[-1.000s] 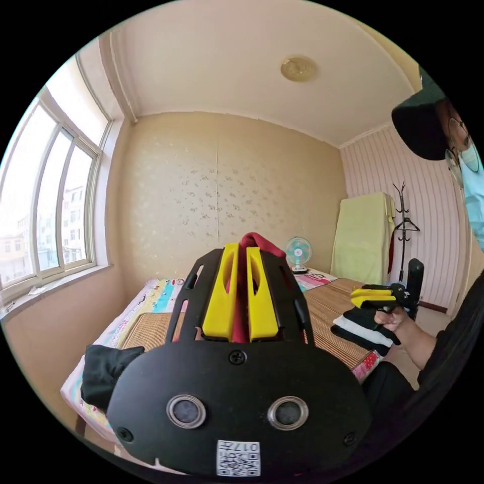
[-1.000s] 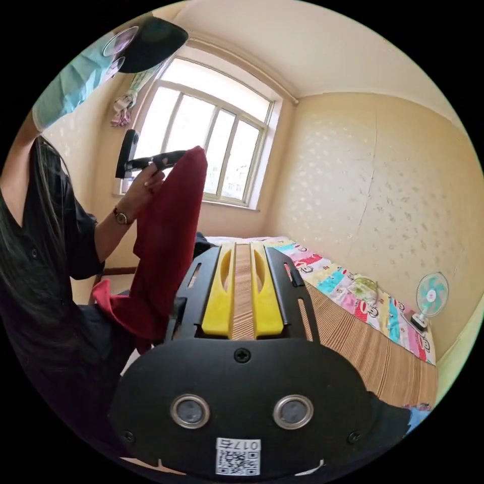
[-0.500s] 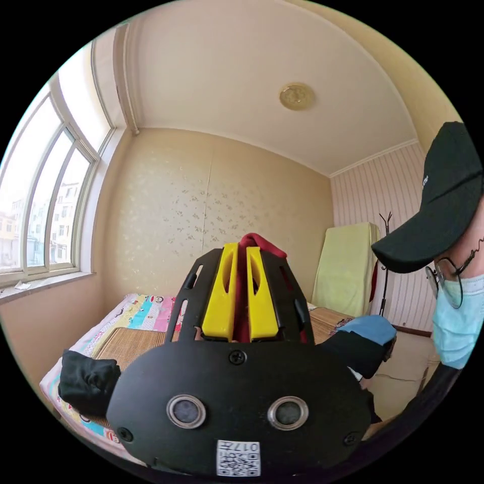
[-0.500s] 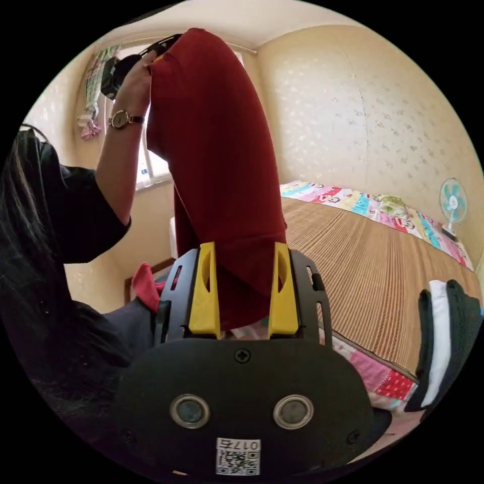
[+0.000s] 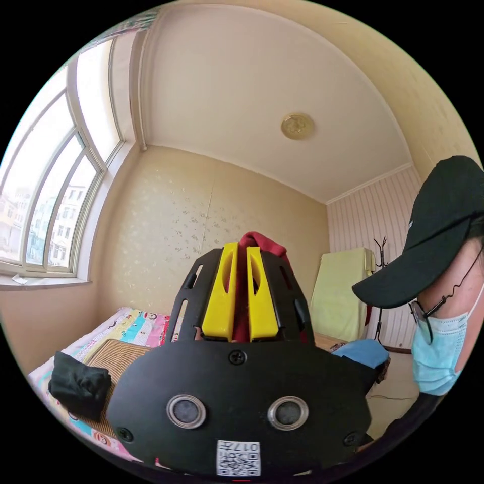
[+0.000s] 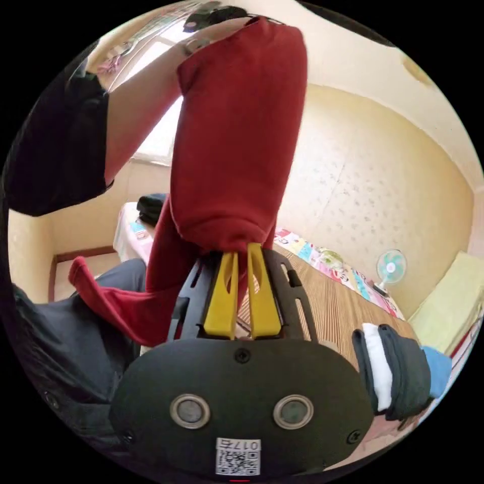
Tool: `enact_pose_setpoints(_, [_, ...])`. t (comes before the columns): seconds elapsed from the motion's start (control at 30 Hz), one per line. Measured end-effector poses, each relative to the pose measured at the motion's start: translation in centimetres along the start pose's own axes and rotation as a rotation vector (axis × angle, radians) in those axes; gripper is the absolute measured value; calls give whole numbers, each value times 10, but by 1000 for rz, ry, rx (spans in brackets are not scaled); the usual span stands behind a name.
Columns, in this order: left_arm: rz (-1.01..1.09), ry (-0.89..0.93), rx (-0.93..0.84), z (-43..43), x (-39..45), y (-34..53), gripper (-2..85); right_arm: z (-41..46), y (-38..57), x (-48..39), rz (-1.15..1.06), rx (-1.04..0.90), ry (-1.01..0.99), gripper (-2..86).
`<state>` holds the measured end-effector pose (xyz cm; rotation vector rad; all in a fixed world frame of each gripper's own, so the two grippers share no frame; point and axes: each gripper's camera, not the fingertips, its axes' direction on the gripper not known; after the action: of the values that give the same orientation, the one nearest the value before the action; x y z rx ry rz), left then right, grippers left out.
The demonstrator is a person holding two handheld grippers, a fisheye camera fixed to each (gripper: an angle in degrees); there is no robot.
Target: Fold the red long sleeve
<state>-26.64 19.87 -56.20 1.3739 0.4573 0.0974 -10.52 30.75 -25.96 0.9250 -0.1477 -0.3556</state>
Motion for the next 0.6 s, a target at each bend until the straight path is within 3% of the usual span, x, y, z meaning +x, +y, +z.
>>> enact_pose_setpoints(0.13, [-10, 178, -35, 6, -27, -17, 30, -26, -56, 101, 150, 142, 45, 38])
enact_pose_setpoints(0.27, [16, 65, -193, 75, -73, -41, 32, -18, -153, 189, 233, 200, 127, 37])
enact_pose_setpoints(0.37, [-96, 59, -464, 192, -149, -32, 39, 72, -226, 246, 173, -41, 209, 42])
enact_pose_setpoints(0.43, [-214, 93, -700, 301, -221, 20, 62, 155, -250, 278, 145, -239, 258, 49])
enact_pose_setpoints(0.5, [-232, -18, -863, 355, -264, 81, 90, 248, -234, 306, 184, -506, 383, 57])
enact_pose_setpoints(0.53, [-271, -161, -928, 366, -285, 120, 95, 262, -225, 307, 182, -568, 425, 57])
enact_pose_setpoints(0.6, [-370, -208, -931, 360, -300, 172, 78, 278, -184, 288, 124, -594, 459, 54])
